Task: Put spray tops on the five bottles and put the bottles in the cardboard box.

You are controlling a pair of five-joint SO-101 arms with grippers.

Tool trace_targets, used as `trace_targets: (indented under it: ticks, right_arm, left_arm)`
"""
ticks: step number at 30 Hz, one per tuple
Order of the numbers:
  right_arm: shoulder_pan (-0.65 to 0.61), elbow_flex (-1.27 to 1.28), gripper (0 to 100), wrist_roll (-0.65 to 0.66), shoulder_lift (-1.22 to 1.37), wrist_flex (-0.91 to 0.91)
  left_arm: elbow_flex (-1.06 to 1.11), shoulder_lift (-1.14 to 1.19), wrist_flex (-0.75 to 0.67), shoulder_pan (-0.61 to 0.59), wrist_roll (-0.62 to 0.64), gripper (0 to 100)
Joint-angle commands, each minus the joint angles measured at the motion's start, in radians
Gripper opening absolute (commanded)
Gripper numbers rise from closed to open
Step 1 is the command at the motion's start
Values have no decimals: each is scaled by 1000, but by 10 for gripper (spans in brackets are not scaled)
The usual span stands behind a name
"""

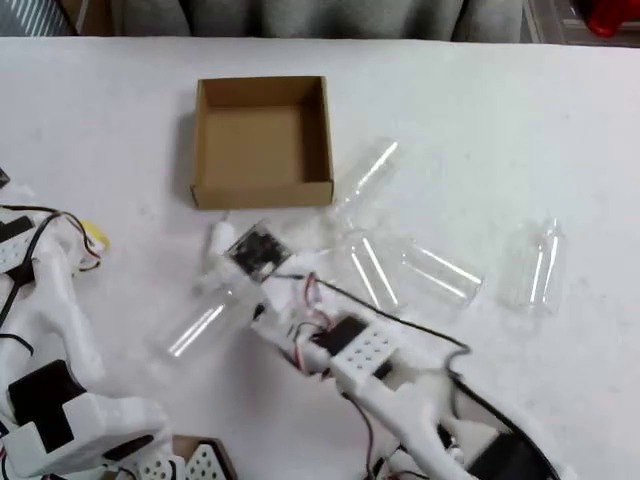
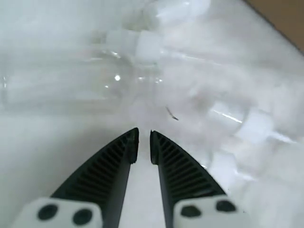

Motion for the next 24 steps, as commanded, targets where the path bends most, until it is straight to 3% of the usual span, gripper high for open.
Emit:
trace_targets:
  ticks: [1, 8, 16, 22, 24]
  right_arm:
    - [94, -55, 18, 8, -223, 179]
    - [283, -126, 18, 9, -466, 433]
    - [321, -235, 18, 14, -367, 638]
    - [323, -397, 18, 310, -154, 908]
    - [335, -436, 18, 334, -79, 978]
  left_arm:
    - [-20, -8, -18, 15, 5, 234]
    - [-20, -8, -21, 19, 3, 234]
    - [-18, -7, -37, 25, 3, 234]
    - [6, -7, -78, 47, 2, 234]
    - [5, -7, -80, 47, 2, 234]
